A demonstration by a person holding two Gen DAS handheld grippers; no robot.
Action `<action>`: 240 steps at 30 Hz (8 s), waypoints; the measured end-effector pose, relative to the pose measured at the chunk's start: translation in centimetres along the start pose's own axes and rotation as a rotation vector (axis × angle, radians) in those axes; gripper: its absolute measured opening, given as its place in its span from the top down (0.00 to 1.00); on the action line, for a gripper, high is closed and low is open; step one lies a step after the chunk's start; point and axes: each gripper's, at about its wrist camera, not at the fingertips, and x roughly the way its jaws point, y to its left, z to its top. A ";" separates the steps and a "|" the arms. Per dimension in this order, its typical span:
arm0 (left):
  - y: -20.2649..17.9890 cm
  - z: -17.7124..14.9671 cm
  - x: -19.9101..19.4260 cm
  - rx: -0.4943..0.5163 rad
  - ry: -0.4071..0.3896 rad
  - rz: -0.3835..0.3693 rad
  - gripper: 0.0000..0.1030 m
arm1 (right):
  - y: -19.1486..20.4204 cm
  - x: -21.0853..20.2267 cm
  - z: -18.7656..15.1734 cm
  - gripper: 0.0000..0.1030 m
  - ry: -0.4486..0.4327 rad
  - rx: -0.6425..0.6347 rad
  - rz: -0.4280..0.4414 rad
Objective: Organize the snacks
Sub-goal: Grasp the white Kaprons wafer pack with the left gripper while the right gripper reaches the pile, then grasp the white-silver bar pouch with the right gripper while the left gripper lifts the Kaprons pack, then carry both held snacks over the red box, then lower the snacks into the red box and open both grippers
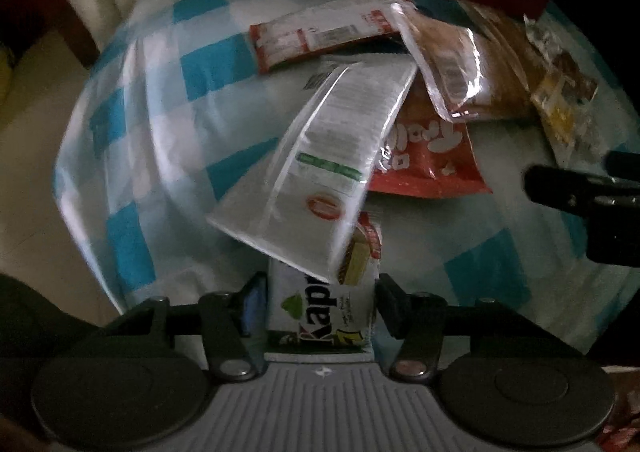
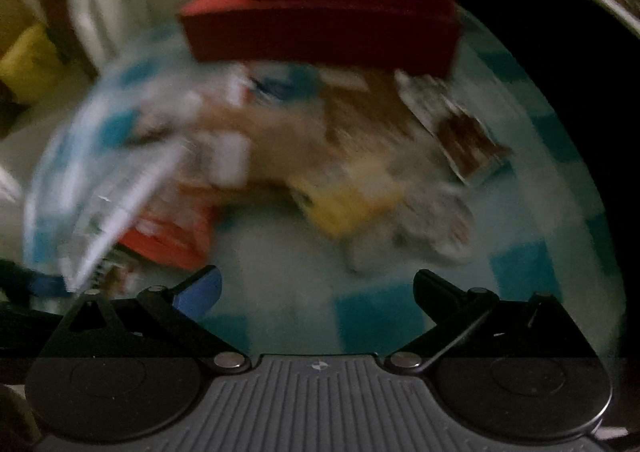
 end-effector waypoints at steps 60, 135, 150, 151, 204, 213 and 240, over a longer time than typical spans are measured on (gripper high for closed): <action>1.7 -0.1 0.3 -0.019 -0.006 -0.059 0.43 | 11.8 8.3 7.2 0.00 0.106 -0.319 0.182; -2.5 19.8 -3.5 0.010 -0.395 -0.076 0.51 | -6.3 2.8 19.7 0.58 -0.224 0.034 0.215; -2.0 21.4 -2.3 0.005 -0.386 -0.038 0.51 | -7.8 6.2 23.9 0.58 -0.223 0.048 0.206; -2.0 21.3 -2.2 0.008 -0.384 -0.037 0.51 | -7.8 6.5 24.0 0.58 -0.221 0.048 0.205; -4.0 23.6 5.8 0.056 -0.194 0.005 0.51 | -9.5 13.8 23.3 0.57 -0.026 0.062 0.137; -4.0 23.5 4.9 0.056 -0.208 0.009 0.50 | -9.7 13.6 23.2 0.51 -0.027 0.079 0.145; -2.9 21.5 -1.1 0.050 -0.299 -0.055 0.42 | -10.3 7.8 20.8 0.11 -0.153 0.102 0.049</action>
